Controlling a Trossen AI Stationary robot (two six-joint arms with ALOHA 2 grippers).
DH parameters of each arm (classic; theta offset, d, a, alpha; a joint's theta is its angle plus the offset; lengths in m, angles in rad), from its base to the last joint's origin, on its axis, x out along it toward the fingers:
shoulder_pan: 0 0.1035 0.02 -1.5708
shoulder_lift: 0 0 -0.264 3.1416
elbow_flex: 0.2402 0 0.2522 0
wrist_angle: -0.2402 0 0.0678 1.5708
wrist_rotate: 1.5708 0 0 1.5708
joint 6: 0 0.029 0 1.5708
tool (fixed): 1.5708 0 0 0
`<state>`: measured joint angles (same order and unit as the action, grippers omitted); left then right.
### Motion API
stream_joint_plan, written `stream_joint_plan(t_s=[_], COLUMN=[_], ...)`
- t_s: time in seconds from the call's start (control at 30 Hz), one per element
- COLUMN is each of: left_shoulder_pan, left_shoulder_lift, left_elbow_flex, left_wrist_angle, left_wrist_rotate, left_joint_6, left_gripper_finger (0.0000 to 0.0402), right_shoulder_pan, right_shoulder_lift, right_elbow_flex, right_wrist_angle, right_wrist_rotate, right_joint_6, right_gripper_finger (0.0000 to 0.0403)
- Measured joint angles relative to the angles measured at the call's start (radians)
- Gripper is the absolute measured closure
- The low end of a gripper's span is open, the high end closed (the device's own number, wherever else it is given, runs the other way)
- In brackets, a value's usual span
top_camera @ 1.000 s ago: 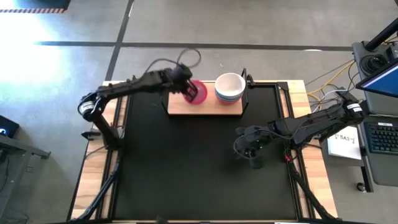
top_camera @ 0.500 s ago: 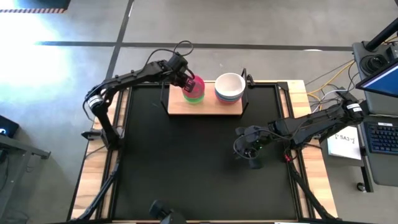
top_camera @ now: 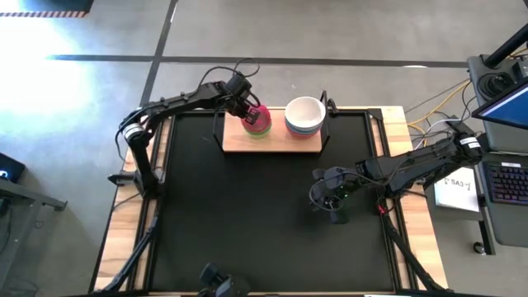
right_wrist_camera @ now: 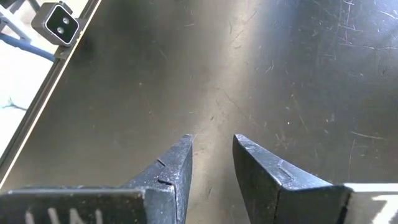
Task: Place and stack bowls onto a shelf
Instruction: Stack the transparent red bowl on top of the transparent green bowl, then return to Home Position
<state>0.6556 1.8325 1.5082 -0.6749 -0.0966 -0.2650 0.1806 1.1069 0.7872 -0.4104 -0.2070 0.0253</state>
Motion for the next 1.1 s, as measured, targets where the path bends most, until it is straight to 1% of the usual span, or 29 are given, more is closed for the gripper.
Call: stream_joint_plan(t_s=[0.37,0.5,0.67,0.83,0.93,1.1], left_shoulder_pan=[0.002,0.002,0.003,0.002,-0.009,-0.044], left_shoulder_lift=[0.008,0.008,0.005,-0.004,-0.019,-0.068], left_elbow_flex=[0.001,0.001,0.003,0.054,0.078,0.078], left_wrist_angle=[0.002,0.001,-0.005,-0.069,-0.085,-0.092], left_wrist_rotate=[-0.004,0.000,0.008,0.011,0.007,0.000], left_joint_6=[0.000,0.000,0.019,0.067,0.075,0.104], left_gripper_finger=[0.0397,0.0374,0.0331,0.0292,0.0279,0.0275], right_shoulder_pan=[0.000,0.000,0.000,0.000,0.000,0.000], right_shoulder_lift=[0.000,0.000,0.000,0.000,0.000,0.000], right_elbow_flex=[0.000,0.000,0.000,0.000,0.000,0.000], right_wrist_angle=[0.000,0.000,0.000,0.000,0.001,0.001], right_wrist_rotate=[0.000,0.000,0.000,-0.001,-0.001,-0.001], right_joint_6=[0.000,0.000,-0.001,-0.001,0.000,-0.001], right_gripper_finger=[0.0298,0.0298,0.0298,0.0298,0.0298,0.0298])
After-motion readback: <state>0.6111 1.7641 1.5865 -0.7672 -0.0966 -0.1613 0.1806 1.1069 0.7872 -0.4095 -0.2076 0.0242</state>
